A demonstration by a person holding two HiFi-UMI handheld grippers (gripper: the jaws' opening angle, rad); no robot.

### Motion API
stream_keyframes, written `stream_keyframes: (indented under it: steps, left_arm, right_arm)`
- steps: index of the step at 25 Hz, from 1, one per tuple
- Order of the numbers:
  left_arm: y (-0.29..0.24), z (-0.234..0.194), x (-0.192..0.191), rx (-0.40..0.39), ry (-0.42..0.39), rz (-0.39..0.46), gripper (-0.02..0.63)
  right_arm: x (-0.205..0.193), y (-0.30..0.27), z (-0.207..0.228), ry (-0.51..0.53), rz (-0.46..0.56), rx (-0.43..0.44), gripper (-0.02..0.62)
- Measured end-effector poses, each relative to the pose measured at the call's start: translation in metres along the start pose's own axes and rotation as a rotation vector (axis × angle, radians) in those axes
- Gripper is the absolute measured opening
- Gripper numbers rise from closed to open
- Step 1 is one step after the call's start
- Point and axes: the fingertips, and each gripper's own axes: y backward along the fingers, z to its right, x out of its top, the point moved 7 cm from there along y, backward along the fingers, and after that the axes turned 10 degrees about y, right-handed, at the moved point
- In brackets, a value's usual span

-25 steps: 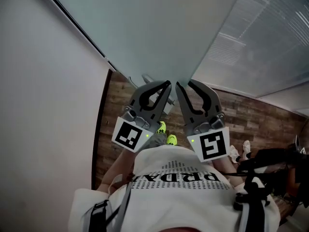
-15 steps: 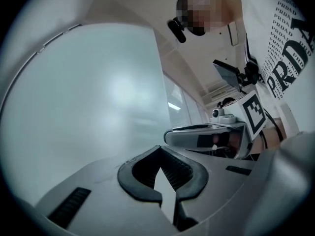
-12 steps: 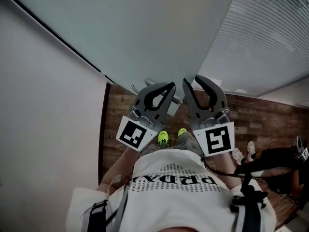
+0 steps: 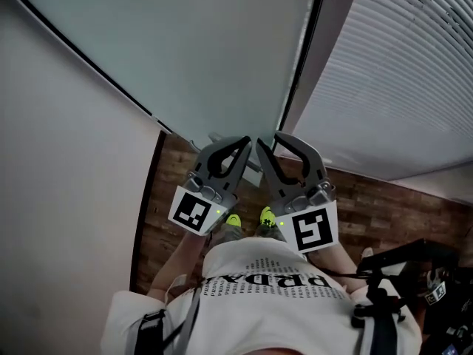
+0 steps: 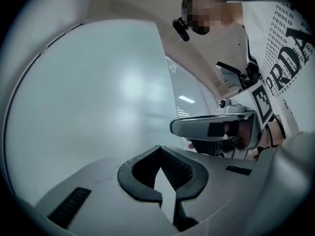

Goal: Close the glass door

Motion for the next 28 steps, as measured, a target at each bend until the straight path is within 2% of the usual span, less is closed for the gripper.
stream_keyframes:
  steps: [3,7,13,17,20,24,28]
  left_arm:
    - [-0.005,0.001,0.000,0.030,-0.017,0.008,-0.005]
    - [-0.009,0.003,0.000,0.033,-0.005,0.011,-0.003]
    - [-0.012,0.002,0.017,-0.025,-0.011,0.030,0.002]
    - [-0.009,0.004,0.013,-0.057,0.000,0.036,0.002]
    - [-0.011,0.003,0.017,-0.080,0.005,0.056,0.000]
    - [-0.013,0.001,0.015,-0.068,0.017,0.038,0.000]
    - [-0.020,-0.007,0.004,-0.022,0.018,0.027,0.000]
  right_arm:
    - [-0.002,-0.002,0.006,0.000,0.021,0.020,0.051]
    - [-0.005,0.000,0.010,-0.030,0.021,0.019,0.051]
    - [0.009,0.001,0.019,-0.020,0.024,-0.024,0.051]
    - [0.007,0.005,0.015,-0.048,0.010,-0.048,0.052]
    - [0.011,0.006,0.017,-0.031,0.021,-0.092,0.052]
    - [0.007,0.013,0.020,-0.016,-0.008,-0.139,0.051]
    - [-0.007,0.014,0.026,-0.051,0.018,-0.086,0.051]
